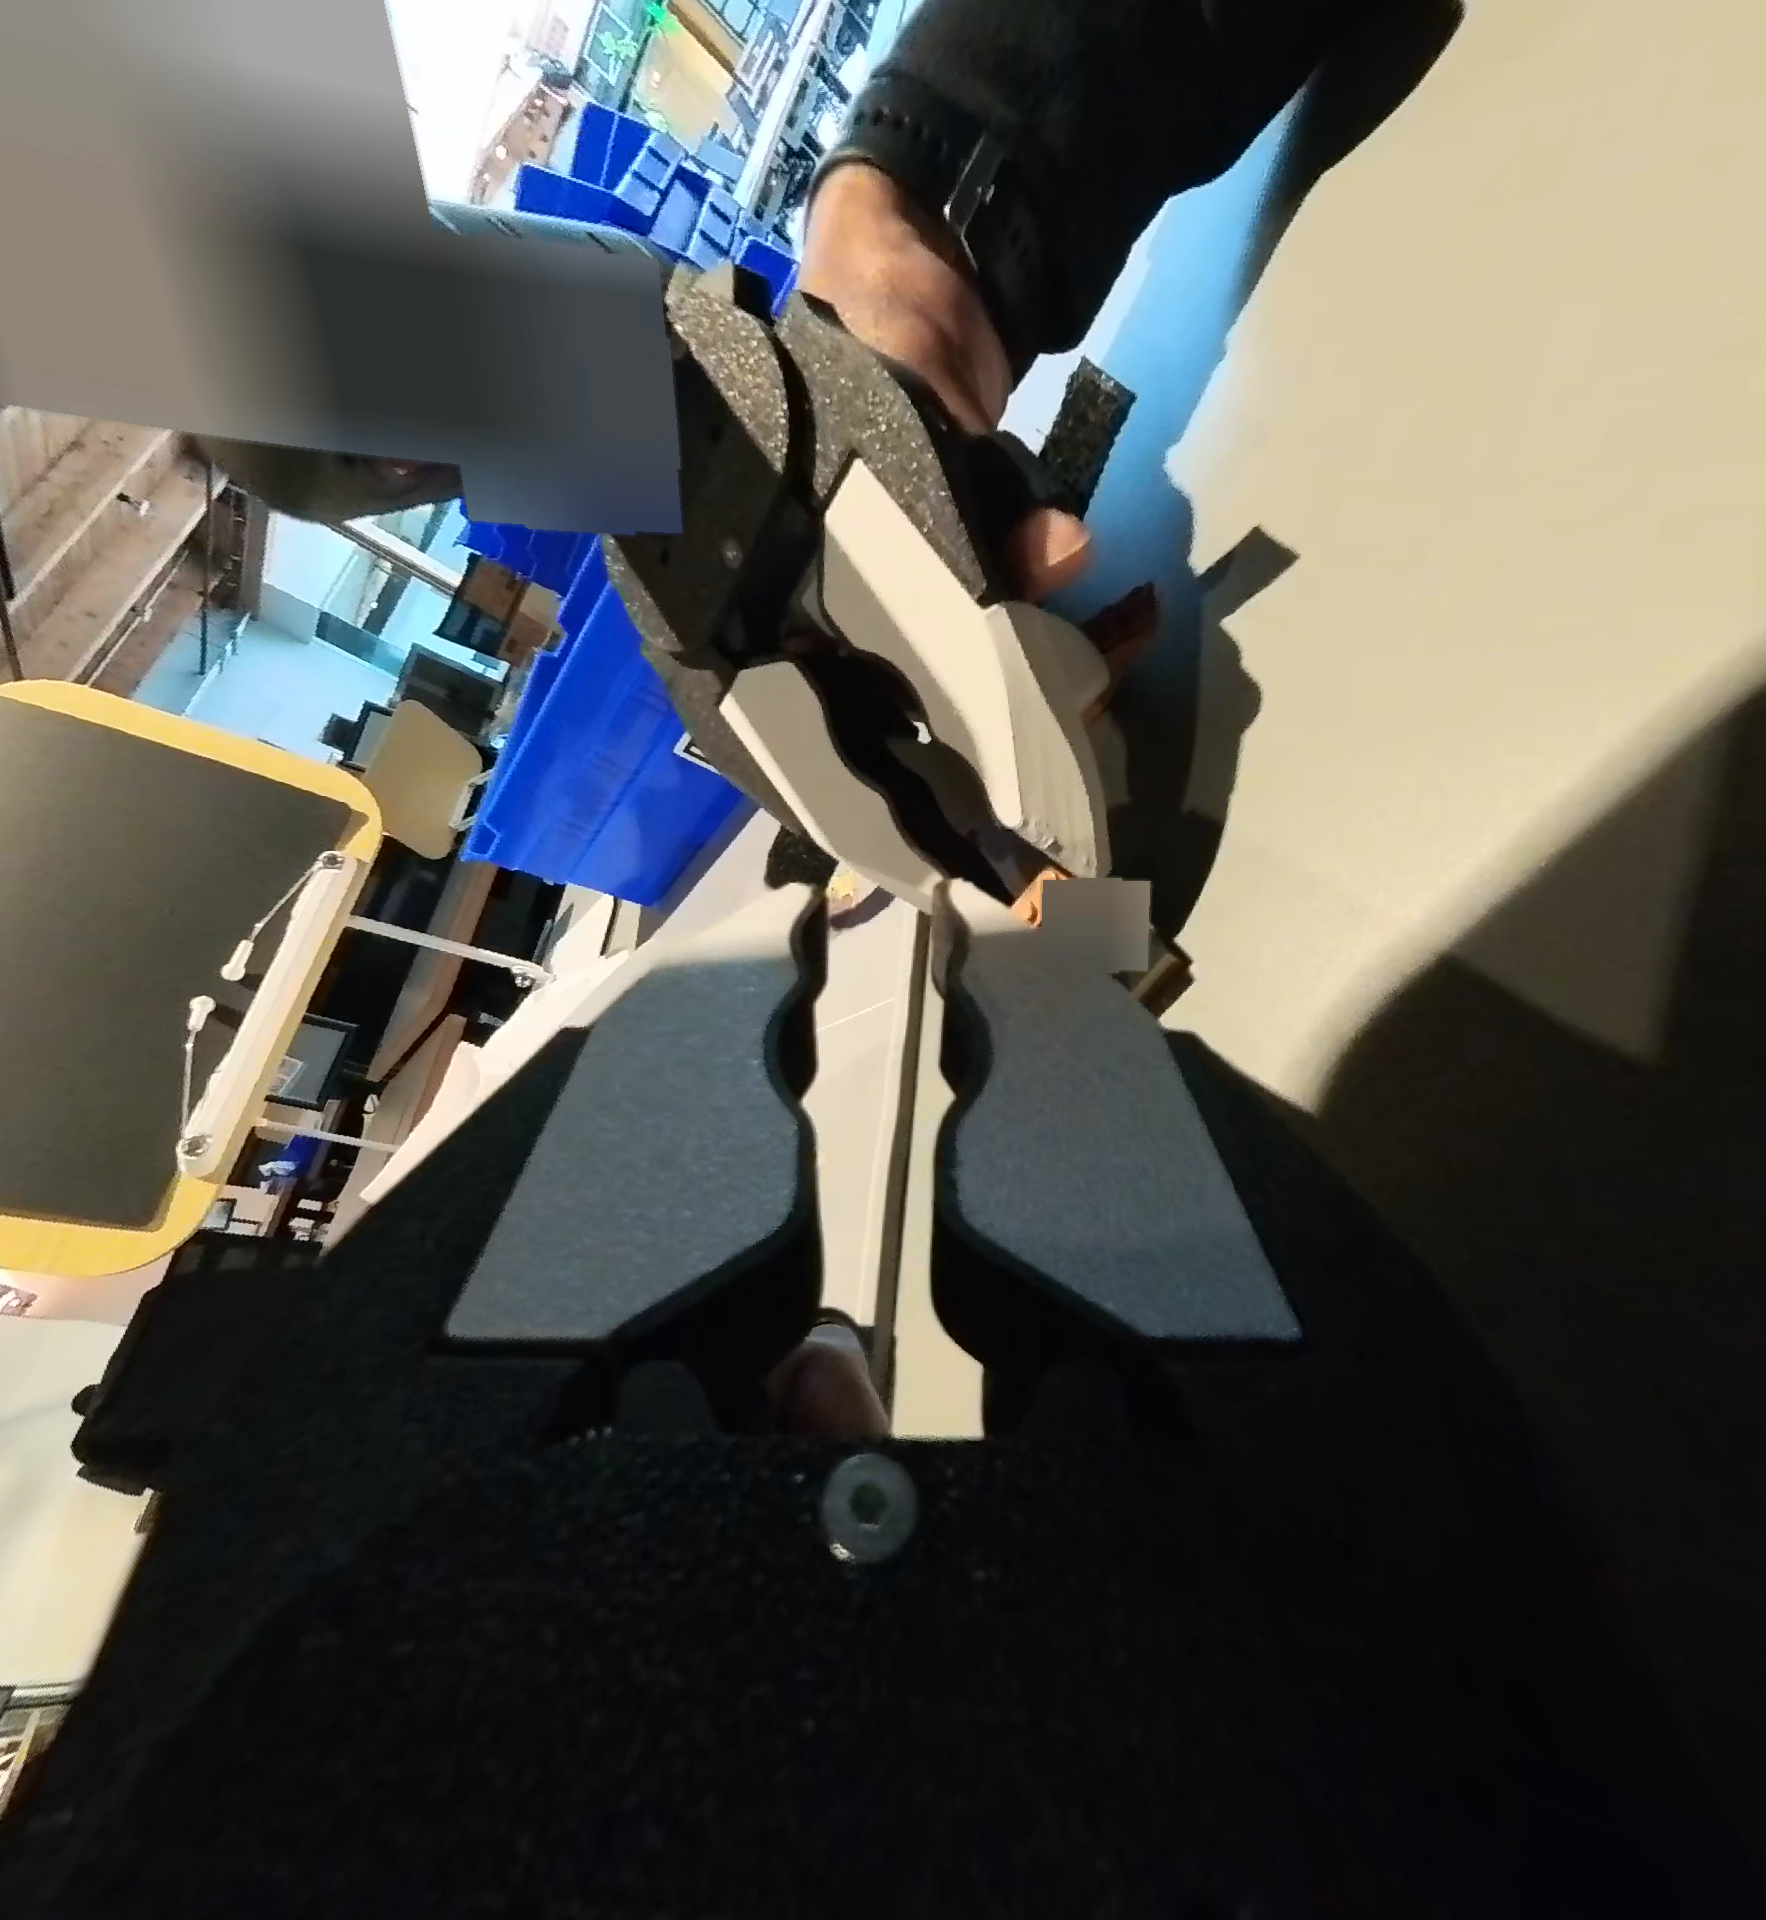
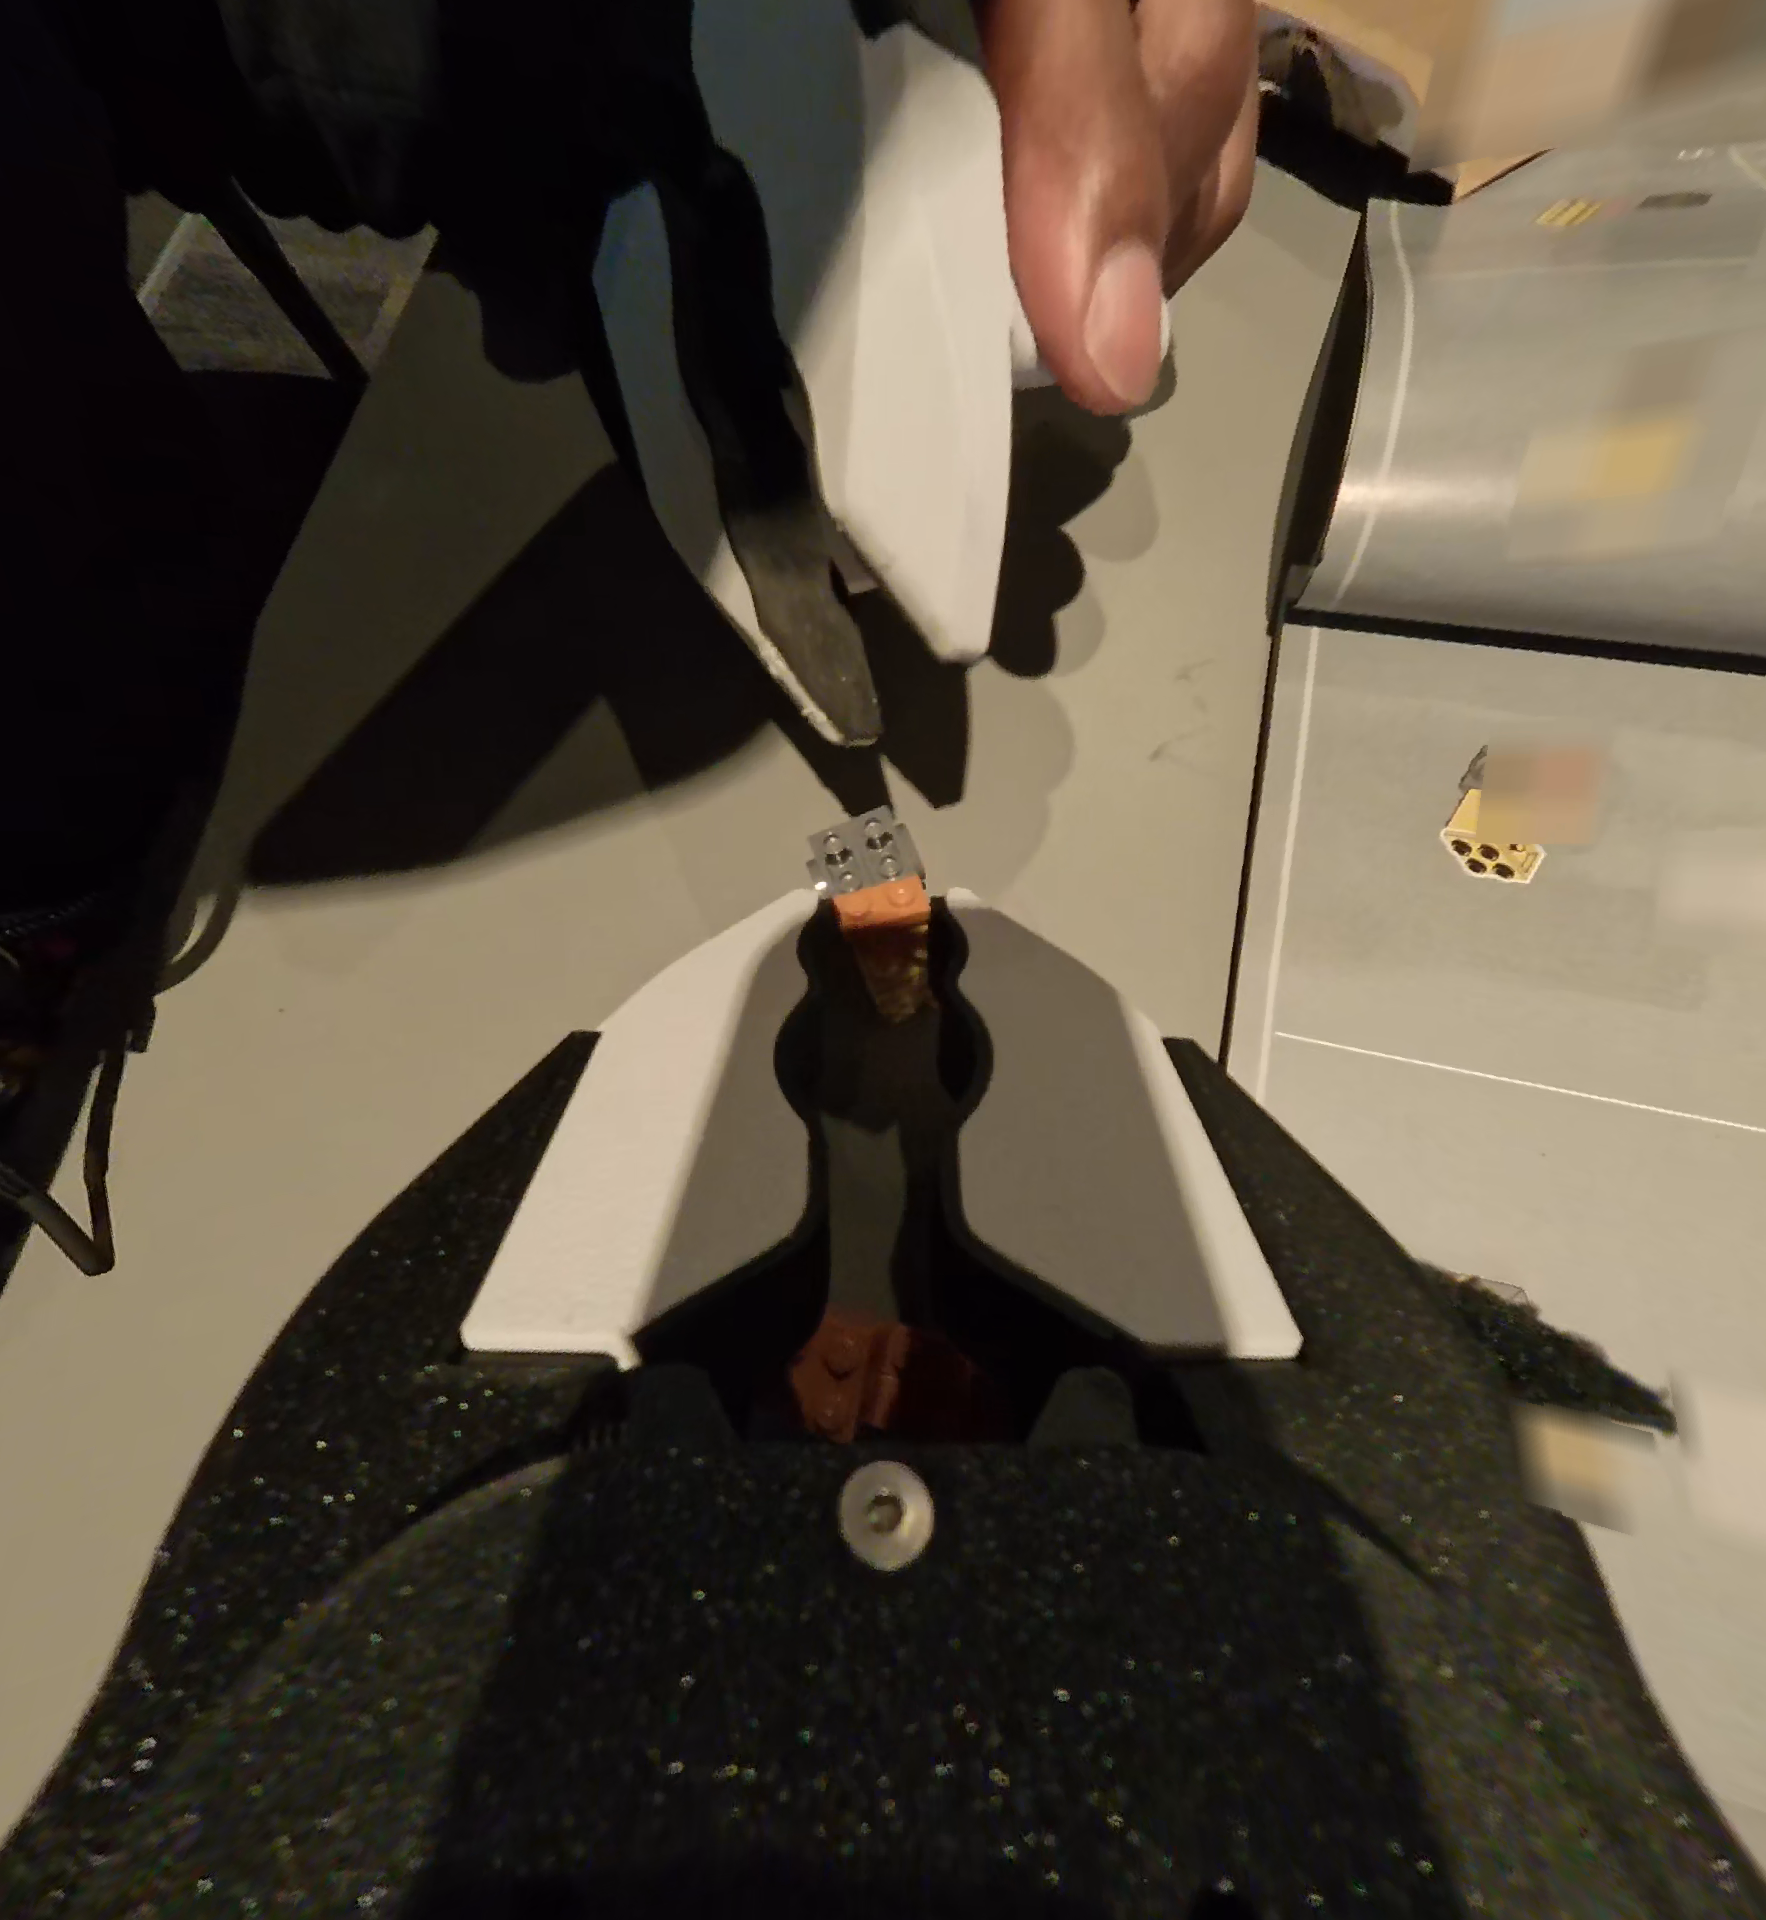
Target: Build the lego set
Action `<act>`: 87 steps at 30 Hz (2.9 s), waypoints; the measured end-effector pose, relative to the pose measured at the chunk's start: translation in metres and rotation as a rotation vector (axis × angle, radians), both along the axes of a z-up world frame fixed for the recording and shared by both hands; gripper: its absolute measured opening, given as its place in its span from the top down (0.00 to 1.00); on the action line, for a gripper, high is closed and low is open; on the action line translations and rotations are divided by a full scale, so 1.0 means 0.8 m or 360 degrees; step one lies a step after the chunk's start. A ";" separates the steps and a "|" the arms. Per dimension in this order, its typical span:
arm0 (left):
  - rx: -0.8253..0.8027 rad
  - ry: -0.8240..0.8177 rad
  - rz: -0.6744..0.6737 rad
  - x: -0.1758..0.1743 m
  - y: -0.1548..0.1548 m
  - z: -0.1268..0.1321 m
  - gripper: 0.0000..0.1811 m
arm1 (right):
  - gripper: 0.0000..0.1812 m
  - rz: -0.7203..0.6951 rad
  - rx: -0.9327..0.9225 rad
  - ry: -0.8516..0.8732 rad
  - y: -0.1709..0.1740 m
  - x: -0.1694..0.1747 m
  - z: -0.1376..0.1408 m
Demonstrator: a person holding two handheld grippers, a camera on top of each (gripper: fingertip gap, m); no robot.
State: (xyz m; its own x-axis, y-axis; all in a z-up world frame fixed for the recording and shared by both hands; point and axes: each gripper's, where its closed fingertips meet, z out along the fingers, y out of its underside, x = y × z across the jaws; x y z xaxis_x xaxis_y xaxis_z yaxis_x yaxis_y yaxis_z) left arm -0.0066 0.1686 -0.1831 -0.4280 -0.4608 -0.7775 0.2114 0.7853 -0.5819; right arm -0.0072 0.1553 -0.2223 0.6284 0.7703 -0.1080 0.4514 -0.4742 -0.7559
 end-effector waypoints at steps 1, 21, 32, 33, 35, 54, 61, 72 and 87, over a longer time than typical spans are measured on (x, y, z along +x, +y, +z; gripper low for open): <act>0.0002 0.0004 -0.0002 0.000 0.000 -0.001 0.90 | 0.90 -0.0001 -0.0002 0.0001 0.000 0.000 0.000; 0.0009 0.0024 -0.0037 -0.006 -0.006 -0.001 0.90 | 0.91 -0.0027 0.0061 -0.0063 0.004 0.004 -0.001; 0.0007 0.0025 -0.0057 -0.009 -0.010 0.001 0.91 | 0.90 -0.0024 0.0138 -0.0076 0.008 0.008 0.003; 0.0007 0.0023 -0.0057 -0.009 -0.010 0.001 0.91 | 0.90 -0.0020 0.0137 -0.0069 0.008 0.008 0.003; 0.0006 0.0025 -0.0058 -0.009 -0.010 0.001 0.91 | 0.90 -0.0011 0.0134 -0.0067 0.008 0.008 0.002; 0.0180 0.0224 -0.0060 -0.009 -0.012 -0.040 0.95 | 0.90 0.0085 0.0069 -0.0055 0.006 0.007 0.000; 0.0210 0.0270 -0.0089 -0.012 -0.014 -0.049 0.98 | 0.90 0.0156 0.0015 -0.0051 0.007 0.006 0.001; 0.0225 0.0277 -0.0118 -0.014 -0.017 -0.050 0.99 | 0.90 0.0191 0.0012 -0.0041 0.009 0.006 0.001; 0.0245 0.0324 -0.0084 -0.017 -0.003 -0.048 0.98 | 0.90 0.0068 0.0017 -0.0077 0.005 0.002 0.000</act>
